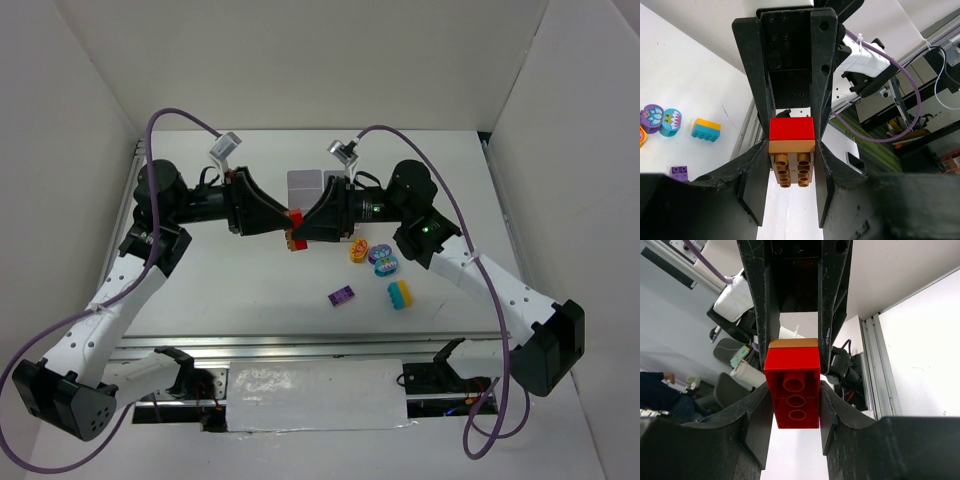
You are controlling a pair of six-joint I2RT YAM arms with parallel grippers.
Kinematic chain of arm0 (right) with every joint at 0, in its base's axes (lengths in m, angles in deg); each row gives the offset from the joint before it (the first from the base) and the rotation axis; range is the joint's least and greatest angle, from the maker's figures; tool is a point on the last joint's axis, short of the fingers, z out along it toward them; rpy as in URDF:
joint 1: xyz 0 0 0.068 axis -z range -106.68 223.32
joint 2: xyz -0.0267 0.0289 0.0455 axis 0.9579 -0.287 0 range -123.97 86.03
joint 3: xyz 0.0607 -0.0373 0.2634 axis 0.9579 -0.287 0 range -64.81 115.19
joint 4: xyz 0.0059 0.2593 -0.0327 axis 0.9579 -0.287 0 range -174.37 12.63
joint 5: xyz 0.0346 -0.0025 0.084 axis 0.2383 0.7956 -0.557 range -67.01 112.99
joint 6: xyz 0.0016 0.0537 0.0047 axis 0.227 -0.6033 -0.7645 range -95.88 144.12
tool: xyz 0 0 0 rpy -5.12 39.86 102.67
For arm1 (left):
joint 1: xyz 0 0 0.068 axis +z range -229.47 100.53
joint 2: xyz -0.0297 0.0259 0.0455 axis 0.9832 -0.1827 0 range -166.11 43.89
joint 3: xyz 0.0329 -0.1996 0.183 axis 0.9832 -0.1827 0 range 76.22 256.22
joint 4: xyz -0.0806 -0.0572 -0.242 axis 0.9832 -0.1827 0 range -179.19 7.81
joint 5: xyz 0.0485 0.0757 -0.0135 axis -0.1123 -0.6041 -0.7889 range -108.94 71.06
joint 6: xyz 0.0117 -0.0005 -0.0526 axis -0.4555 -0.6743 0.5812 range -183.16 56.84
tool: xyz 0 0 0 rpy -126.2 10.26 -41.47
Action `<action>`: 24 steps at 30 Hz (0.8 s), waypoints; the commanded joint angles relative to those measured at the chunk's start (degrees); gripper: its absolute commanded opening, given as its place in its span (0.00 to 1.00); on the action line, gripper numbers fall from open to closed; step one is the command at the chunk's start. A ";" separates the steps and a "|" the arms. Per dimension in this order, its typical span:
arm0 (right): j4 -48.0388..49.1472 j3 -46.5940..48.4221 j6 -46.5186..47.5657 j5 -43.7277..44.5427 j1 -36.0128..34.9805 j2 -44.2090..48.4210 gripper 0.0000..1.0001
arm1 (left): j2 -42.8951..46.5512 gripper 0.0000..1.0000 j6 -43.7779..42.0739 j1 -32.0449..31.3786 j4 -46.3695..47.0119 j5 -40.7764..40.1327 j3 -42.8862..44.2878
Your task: Sort the legos into containers by color
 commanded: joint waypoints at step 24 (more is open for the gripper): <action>-2.45 -3.18 7.36 -6.74 7.97 4.18 0.00 | 0.16 0.00 -3.09 -0.34 2.88 8.92 2.66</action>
